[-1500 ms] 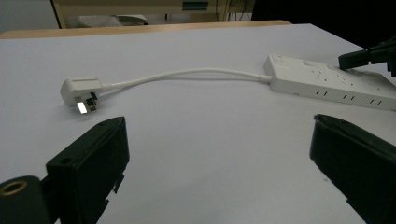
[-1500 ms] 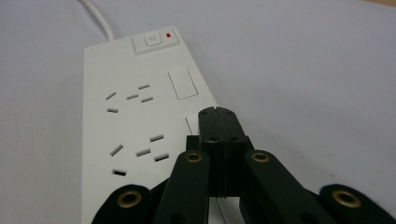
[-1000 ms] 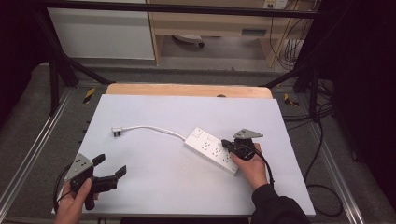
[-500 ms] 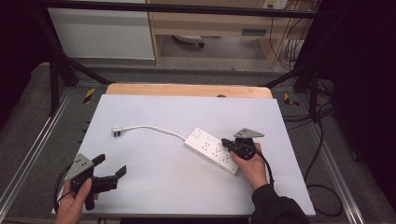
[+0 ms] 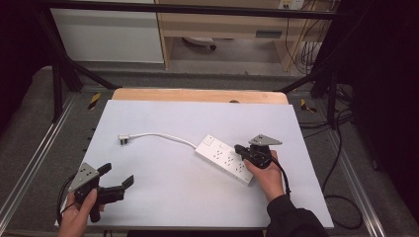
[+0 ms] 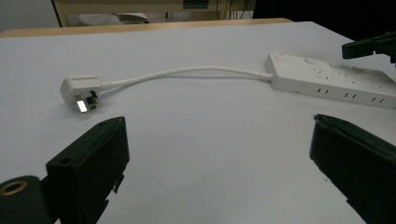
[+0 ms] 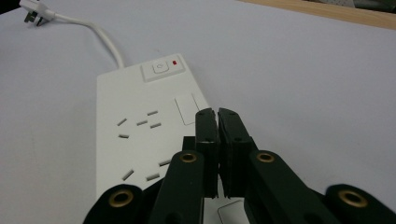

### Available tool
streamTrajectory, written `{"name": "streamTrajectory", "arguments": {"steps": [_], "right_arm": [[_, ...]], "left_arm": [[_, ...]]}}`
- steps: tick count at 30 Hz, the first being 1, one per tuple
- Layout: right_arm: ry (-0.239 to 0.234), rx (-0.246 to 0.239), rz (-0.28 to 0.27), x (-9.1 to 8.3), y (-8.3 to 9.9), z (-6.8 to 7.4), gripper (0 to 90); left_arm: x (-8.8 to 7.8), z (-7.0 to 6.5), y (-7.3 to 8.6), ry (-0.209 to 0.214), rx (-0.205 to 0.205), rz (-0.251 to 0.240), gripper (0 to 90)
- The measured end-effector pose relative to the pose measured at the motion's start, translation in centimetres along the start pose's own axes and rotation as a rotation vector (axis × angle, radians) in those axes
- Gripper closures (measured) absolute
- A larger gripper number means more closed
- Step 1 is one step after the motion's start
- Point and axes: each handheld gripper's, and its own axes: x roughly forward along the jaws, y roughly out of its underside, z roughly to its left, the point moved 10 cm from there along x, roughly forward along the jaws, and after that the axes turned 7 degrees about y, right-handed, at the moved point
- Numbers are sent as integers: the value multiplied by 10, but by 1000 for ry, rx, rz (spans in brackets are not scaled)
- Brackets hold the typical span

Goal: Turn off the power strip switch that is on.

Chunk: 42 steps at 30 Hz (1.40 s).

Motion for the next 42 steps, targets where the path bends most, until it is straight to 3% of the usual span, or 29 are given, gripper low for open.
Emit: {"name": "streamTrajectory", "arguments": {"steps": [7, 12, 17, 24, 28, 33, 42], "right_arm": [[-2, 14, -3, -2, -2, 0, 785], [-3, 14, -14, -4, -6, 0, 671], [6, 32, -25, -8, -12, -2, 511], [26, 35, -8, -8, -20, -3, 214], [36, 36, -5, -7, -24, -2, 115], [35, 47, -10, -9, -32, 0, 47], [69, 58, -57, -18, -52, -8, 36]], "left_arm": [[0, 0, 0, -1, -1, 0, 46], [0, 0, 0, 0, 0, 0, 46], [0, 0, 0, 0, -2, 0, 46], [0, 1, 1, -1, -1, 4, 46], [0, 1, 1, -3, -3, 4, 46], [0, 1, 1, -2, -3, 4, 47], [0, 1, 1, -2, -3, 6, 46]]}}
